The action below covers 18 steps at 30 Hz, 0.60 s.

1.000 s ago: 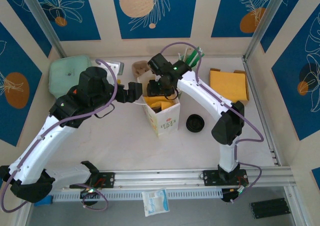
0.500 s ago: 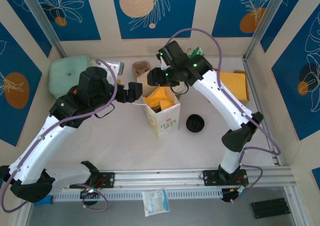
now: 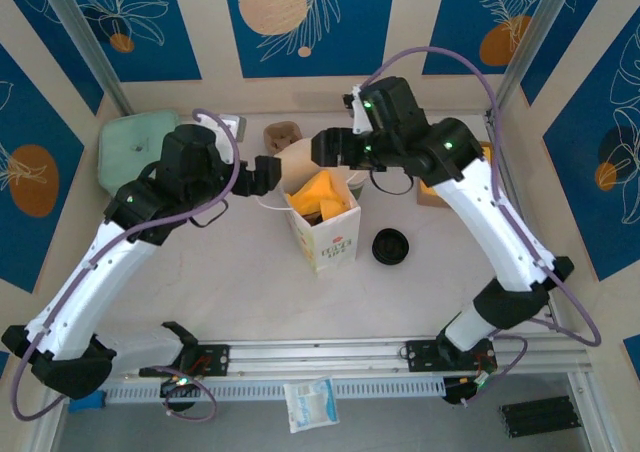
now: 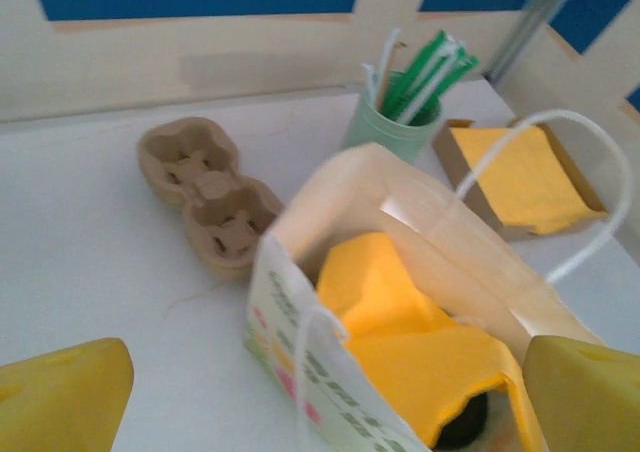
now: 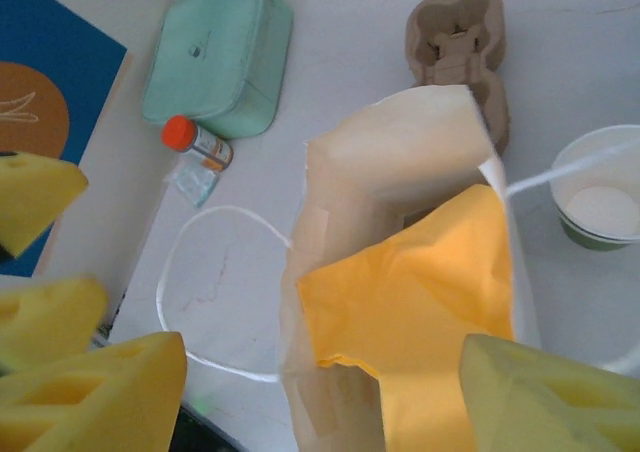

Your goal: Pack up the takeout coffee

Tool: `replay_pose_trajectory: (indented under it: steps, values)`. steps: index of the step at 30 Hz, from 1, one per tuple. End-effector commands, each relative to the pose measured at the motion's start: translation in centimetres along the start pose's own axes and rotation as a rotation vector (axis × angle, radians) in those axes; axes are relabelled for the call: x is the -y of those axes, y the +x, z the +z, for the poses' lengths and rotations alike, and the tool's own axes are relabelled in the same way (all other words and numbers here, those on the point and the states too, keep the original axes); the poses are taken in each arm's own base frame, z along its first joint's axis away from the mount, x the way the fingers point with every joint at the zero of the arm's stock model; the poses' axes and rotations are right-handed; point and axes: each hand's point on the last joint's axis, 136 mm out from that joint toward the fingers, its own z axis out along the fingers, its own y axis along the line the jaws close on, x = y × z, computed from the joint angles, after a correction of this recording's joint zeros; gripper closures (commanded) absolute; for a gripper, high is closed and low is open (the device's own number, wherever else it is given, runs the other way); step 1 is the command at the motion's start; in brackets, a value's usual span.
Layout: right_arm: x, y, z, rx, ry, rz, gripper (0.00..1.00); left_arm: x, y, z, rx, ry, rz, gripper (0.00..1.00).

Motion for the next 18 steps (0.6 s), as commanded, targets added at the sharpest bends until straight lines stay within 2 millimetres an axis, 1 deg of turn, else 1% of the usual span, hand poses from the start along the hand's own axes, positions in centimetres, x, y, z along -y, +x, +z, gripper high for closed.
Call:
replay_pose_trajectory:
  steps: [1,4,8,11,14,16,18]
  values:
    - [1.2,-0.4,-1.7,0.050,-0.013,0.029,0.10,-2.0,-2.0,-1.0,0.049,-0.065,0.023,0.01]
    - [3.1,-0.4,-2.8,0.088,0.005,0.060,0.01,-3.8,-2.7,-1.0,0.063,-0.106,0.011,0.01]
    - [6.2,-0.1,-3.8,0.126,0.042,0.104,0.01,-6.0,-3.1,-0.8,0.069,-0.159,-0.005,0.01]
    - [8.9,0.1,-4.5,0.167,0.103,0.131,0.01,-7.8,-3.1,-0.6,0.075,-0.203,-0.022,0.01]
    - [12.4,0.2,-5.2,0.224,0.178,0.172,0.01,-9.8,-2.8,-0.4,0.077,-0.250,-0.043,0.01]
    - [15.3,0.6,-5.1,0.232,0.239,0.214,0.01,-11.3,-2.4,-0.1,0.081,-0.285,-0.062,0.01]
    - [18.2,1.3,-4.6,0.206,0.305,0.276,0.01,-12.9,-1.9,0.1,0.088,-0.334,-0.079,0.01]
